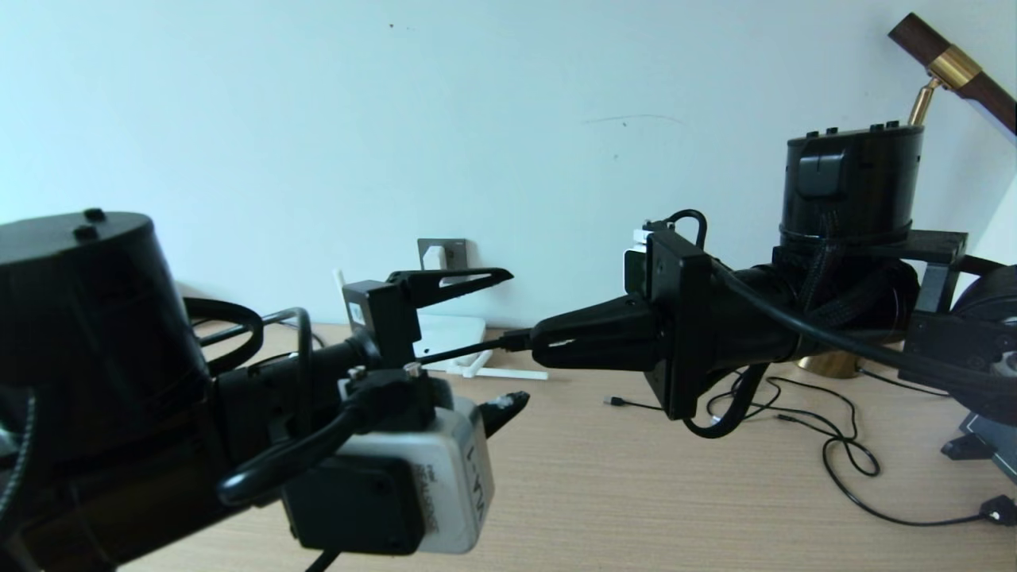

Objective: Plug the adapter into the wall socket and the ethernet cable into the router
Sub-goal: Hand it to the other hand

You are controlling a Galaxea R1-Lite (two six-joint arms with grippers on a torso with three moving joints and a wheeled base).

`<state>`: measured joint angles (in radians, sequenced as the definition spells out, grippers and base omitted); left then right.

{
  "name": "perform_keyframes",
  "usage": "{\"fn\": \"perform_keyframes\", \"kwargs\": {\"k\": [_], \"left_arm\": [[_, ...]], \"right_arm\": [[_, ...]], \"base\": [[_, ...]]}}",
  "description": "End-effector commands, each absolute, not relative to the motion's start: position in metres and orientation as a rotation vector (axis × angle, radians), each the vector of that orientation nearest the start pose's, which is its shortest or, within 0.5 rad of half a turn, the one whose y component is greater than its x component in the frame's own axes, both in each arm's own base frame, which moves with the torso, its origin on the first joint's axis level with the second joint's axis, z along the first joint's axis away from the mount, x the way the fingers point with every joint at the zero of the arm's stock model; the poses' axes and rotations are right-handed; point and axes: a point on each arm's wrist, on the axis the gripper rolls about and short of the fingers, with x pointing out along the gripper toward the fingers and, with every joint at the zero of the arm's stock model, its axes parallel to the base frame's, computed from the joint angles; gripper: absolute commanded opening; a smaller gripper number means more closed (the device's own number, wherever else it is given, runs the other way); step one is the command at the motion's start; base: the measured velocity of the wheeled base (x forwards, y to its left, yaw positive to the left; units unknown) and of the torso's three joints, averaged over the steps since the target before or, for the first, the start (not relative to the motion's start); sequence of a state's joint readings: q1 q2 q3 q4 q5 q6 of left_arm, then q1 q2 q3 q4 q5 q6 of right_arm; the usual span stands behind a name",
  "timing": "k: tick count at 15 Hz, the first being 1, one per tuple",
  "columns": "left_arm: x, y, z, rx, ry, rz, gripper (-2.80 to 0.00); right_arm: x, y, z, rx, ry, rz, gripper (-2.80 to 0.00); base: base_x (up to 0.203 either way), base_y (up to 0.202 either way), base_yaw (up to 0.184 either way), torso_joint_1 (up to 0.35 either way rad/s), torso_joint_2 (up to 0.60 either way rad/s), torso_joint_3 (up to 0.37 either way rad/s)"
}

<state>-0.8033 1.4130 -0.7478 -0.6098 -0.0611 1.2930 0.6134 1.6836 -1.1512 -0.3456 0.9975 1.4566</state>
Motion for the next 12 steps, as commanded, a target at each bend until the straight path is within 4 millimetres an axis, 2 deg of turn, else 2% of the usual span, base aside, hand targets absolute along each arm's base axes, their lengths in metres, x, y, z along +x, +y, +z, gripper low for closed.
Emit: {"fn": "perform_keyframes", "kwargs": {"k": [1,4,7,12], "left_arm": [[0.161,-0.174,0.245,1.224,-0.538,-0.775,0.0],[0.154,-0.168,0.253,1.202,-0.579,-0.777,0.0],[0.148,-0.162,0.261,1.183,-0.618,-0.772,0.0],[0.14,-0.154,0.257,1.186,-0.615,-0.775,0.0]], "right_arm": [[0.245,0.196,0.257,1.147,1.336,1.155,-2.8],[0.246,0.196,0.257,1.133,1.379,1.193,-2.8],[0.265,0.2,0.253,1.199,1.471,1.146,-2.8],[0.272,0.19,0.252,1.201,1.521,1.169,-2.8]], "base": [[0.0,0.0,0.0,0.0,0.0,0.0],[0.0,0.0,0.0,0.0,0.0,0.0],[0.0,0.0,0.0,0.0,0.0,0.0],[0.0,0.0,0.0,0.0,0.0,0.0]]}}
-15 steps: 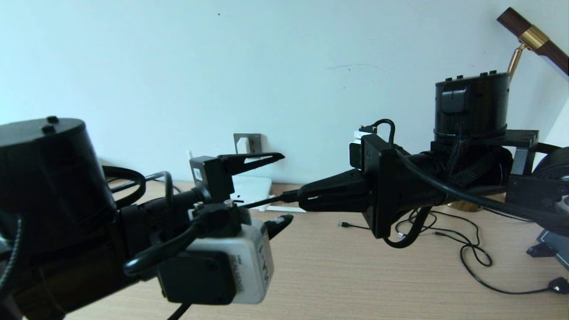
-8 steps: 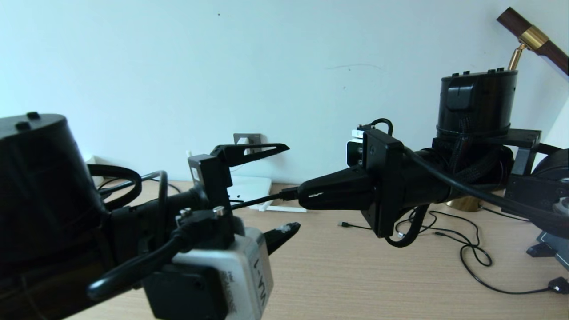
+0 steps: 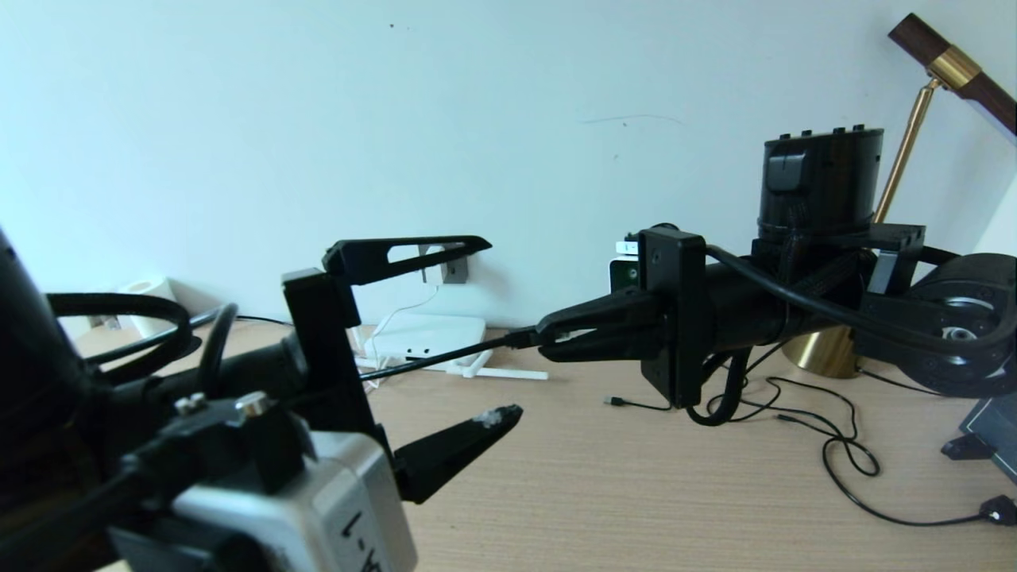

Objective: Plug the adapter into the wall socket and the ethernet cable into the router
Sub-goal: Hand it to the other hand

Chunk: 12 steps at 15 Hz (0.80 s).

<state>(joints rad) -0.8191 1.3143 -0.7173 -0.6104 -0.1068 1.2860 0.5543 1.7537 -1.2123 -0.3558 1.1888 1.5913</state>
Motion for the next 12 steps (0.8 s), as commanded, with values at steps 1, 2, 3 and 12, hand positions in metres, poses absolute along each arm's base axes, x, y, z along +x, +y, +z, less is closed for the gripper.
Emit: {"fn": "perform_keyframes", "kwargs": {"k": [1,2,3,12], "left_arm": [[0.1407,-0.1542,0.2571,1.185,-0.617,-0.774,0.0],[0.142,-0.1555,0.2566,1.186,-0.614,-0.776,0.0],[0.1429,-0.1568,0.2562,1.187,-0.612,-0.779,0.0],[0.148,-0.1615,0.2509,1.201,-0.586,-0.785,0.0]], "right_arm": [[0.2727,0.1885,0.2523,1.202,1.522,1.17,-2.8],[0.2726,0.1885,0.2514,1.203,1.525,1.167,-2.8],[0.2726,0.1884,0.2512,1.203,1.526,1.166,-2.8],[0.2719,0.188,0.2516,1.202,1.521,1.168,-2.8]], "base": [[0.0,0.0,0.0,0.0,0.0,0.0],[0.0,0.0,0.0,0.0,0.0,0.0],[0.0,0.0,0.0,0.0,0.0,0.0],[0.0,0.0,0.0,0.0,0.0,0.0]]}}
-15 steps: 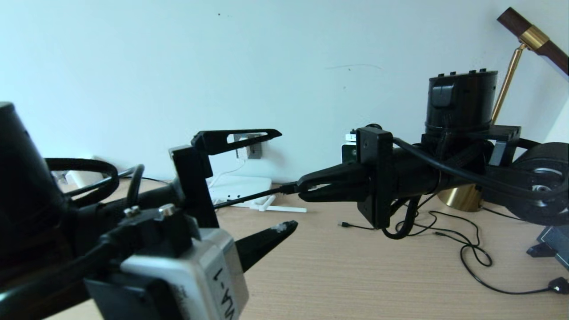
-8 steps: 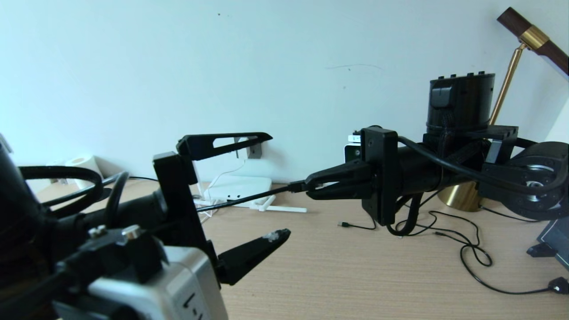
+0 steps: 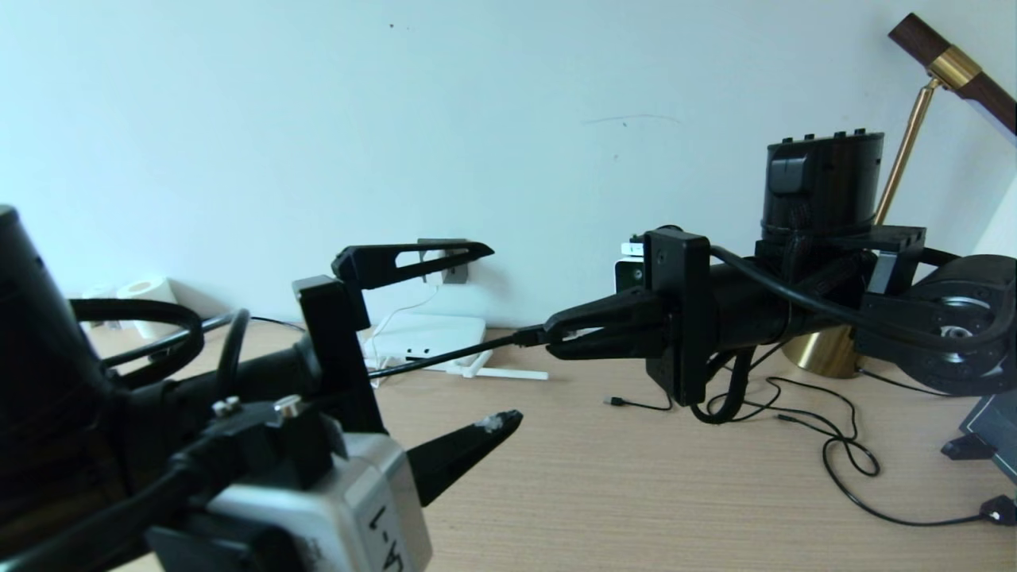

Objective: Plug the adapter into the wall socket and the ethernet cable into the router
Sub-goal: Hand it to the other hand

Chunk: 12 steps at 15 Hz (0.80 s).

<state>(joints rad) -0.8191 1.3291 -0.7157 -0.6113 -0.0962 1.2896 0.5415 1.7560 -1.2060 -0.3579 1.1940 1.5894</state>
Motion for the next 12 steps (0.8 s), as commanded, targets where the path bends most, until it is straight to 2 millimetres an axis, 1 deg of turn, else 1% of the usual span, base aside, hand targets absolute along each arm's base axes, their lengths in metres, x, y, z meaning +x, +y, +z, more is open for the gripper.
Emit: {"fn": "perform_keyframes", "kwargs": {"k": [1,12], "left_arm": [[0.148,-0.1615,0.2505,1.202,-0.585,-0.786,0.0],[0.1502,-0.163,0.2478,1.212,-0.561,-0.772,0.0]], "right_arm": [[0.2719,0.188,0.2512,1.203,1.521,1.166,-2.8],[0.2726,0.1884,0.2503,1.202,1.519,1.166,-2.8]], "base": [[0.0,0.0,0.0,0.0,0.0,0.0],[0.0,0.0,0.0,0.0,0.0,0.0]]}}
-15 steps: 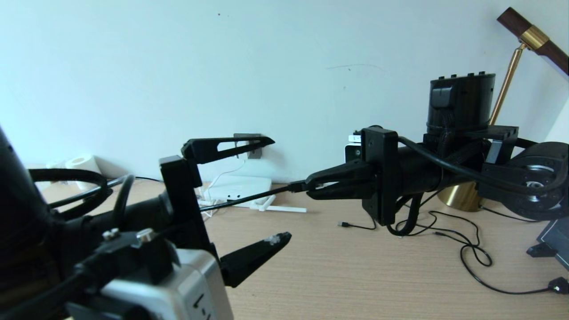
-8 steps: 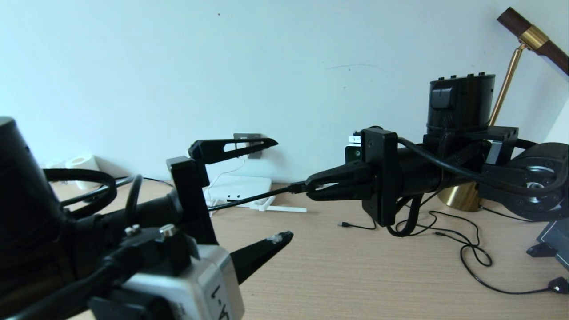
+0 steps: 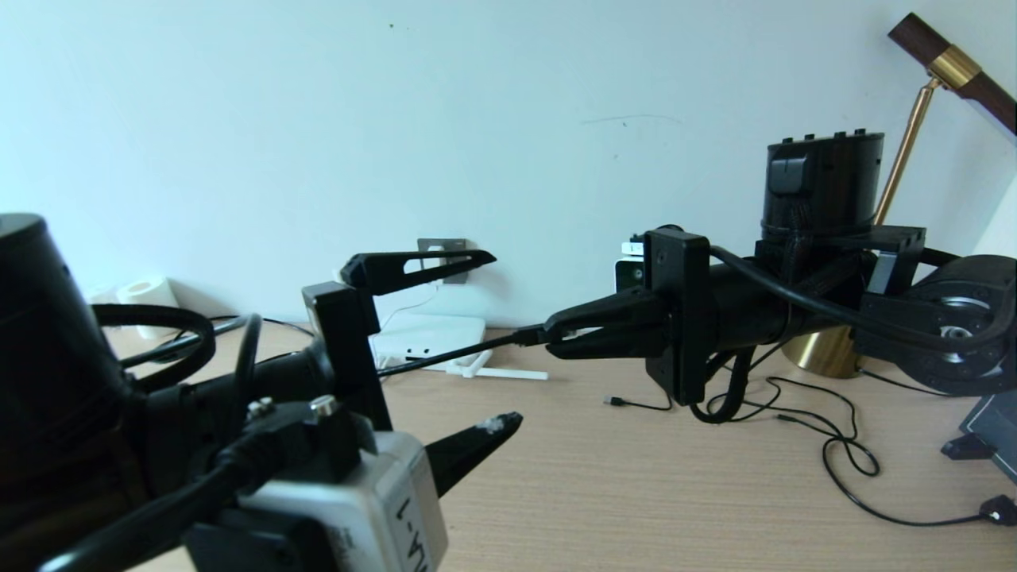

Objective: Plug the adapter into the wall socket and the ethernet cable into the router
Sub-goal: Hand it to the other hand

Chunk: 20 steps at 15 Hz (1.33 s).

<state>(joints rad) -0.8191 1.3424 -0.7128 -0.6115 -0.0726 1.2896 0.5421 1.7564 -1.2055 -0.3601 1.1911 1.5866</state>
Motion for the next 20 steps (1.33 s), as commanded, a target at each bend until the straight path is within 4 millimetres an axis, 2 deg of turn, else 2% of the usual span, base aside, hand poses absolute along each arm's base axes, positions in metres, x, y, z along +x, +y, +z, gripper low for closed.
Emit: {"fn": "perform_keyframes", "kwargs": {"k": [1,7,20], "left_arm": [[0.15,-0.163,0.248,1.214,-0.558,-0.768,0.0],[0.153,-0.164,0.247,1.265,-0.558,-0.717,0.0],[0.164,-0.176,0.245,1.265,-0.541,-0.713,0.0]], "right_arm": [[0.273,0.189,0.251,1.202,1.518,1.167,-2.8],[0.275,0.19,0.247,1.205,1.528,1.159,-2.8],[0.273,0.192,0.248,1.197,1.531,1.169,-2.8]], "base": [[0.0,0.0,0.0,0.0,0.0,0.0],[0.0,0.0,0.0,0.0,0.0,0.0],[0.0,0.0,0.0,0.0,0.0,0.0]]}}
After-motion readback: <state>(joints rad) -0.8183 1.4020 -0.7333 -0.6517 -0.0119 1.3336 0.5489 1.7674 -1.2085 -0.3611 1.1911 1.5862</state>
